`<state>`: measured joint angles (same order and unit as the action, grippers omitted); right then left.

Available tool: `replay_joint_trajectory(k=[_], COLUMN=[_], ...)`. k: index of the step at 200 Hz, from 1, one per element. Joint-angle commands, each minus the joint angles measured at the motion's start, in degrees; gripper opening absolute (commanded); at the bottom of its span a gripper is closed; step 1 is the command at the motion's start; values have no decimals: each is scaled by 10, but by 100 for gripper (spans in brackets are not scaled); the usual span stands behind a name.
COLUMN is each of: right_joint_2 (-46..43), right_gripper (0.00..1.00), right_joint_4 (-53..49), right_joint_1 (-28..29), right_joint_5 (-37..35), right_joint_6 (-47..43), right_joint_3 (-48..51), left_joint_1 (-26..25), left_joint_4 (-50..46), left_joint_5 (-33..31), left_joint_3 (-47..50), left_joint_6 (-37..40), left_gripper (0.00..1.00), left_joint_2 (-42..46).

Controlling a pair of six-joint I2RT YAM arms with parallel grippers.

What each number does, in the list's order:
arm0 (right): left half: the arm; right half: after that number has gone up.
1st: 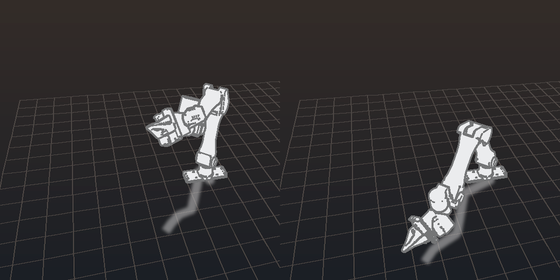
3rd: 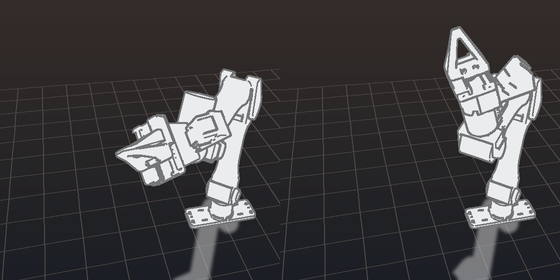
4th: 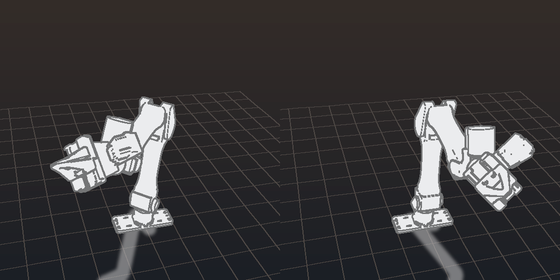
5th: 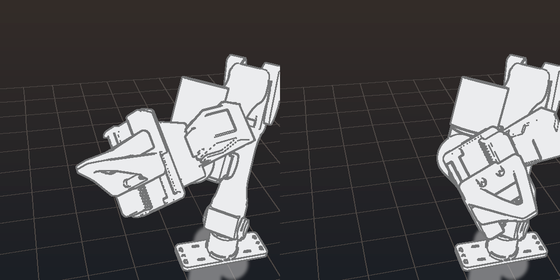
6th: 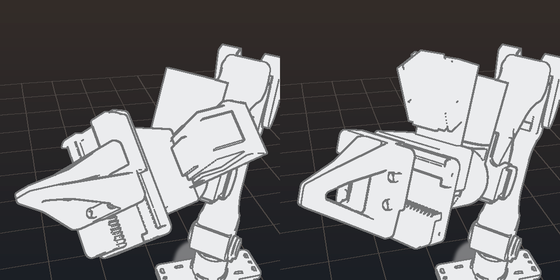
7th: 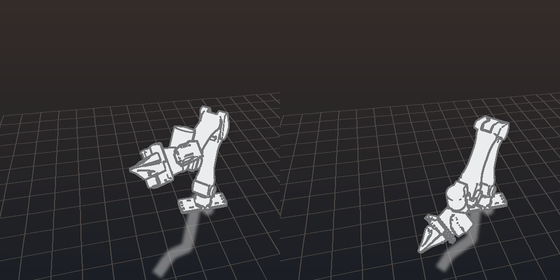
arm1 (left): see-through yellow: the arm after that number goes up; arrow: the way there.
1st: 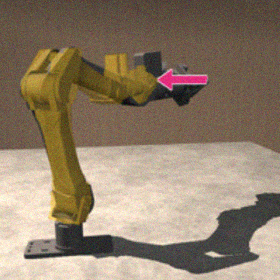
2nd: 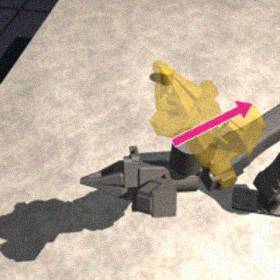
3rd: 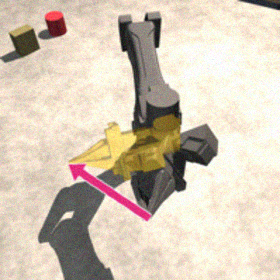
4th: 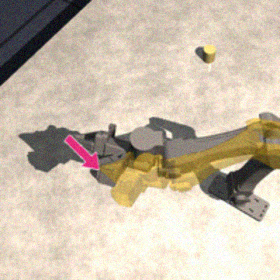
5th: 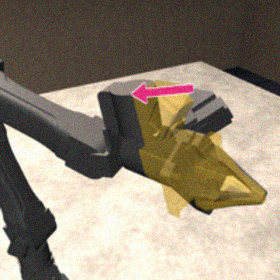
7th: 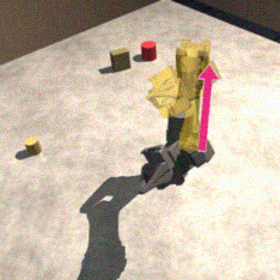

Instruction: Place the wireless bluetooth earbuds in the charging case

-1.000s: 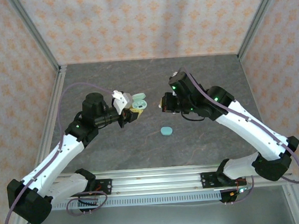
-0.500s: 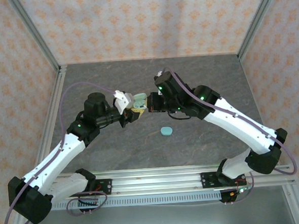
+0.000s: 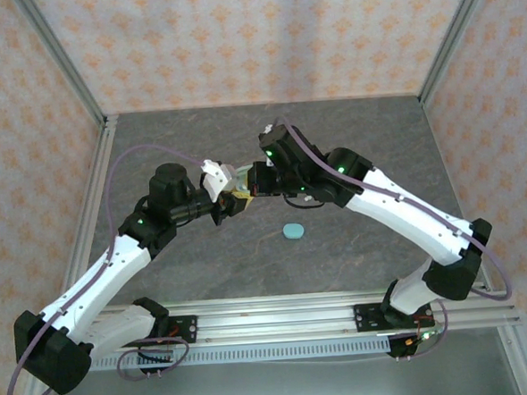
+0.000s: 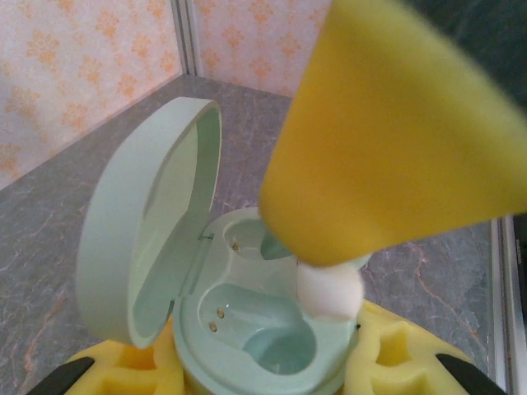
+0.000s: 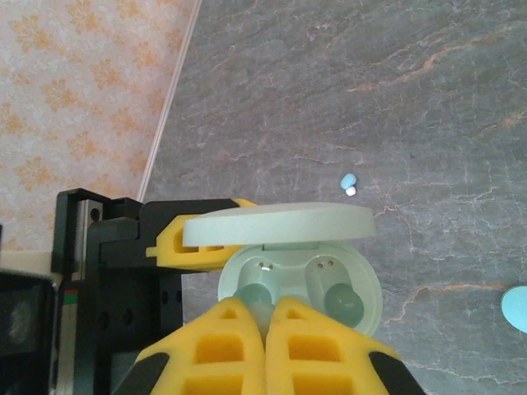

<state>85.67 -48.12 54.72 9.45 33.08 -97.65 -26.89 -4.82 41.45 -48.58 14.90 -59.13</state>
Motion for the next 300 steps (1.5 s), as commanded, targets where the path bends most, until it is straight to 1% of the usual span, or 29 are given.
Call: replay_joint_trajectory(k=[1,113,174,194,250,300], right_joint_2=[8,28,29,27,33,43], right_gripper=[2,5,12,16,20,20], right_joint_4=[2,-18,-31,-33,-40,-43], right_joint_1=[4,6,9,9,9,9], right_joint_5=[1,-3,-9,-6,-5,-4], right_joint_6=[-9,-17,-21,-20,-20,-22], right_joint_3=[-22,-34,-45,-47,-47,-49], left_joint_1=[-5,-5,-5,-6,-6,-6], left_joint_4=[11,7,7,6,6,4], left_joint_5=[-2,-6,-5,-5,-3,-2], left_joint_3=[-6,-6,-8,-8,-9,-8], left_joint_6=[-6,0,0,0,-1,-1], left_gripper=[10,10,9,9,9,9], left_joint_2=[10,12,10,10,10,13])
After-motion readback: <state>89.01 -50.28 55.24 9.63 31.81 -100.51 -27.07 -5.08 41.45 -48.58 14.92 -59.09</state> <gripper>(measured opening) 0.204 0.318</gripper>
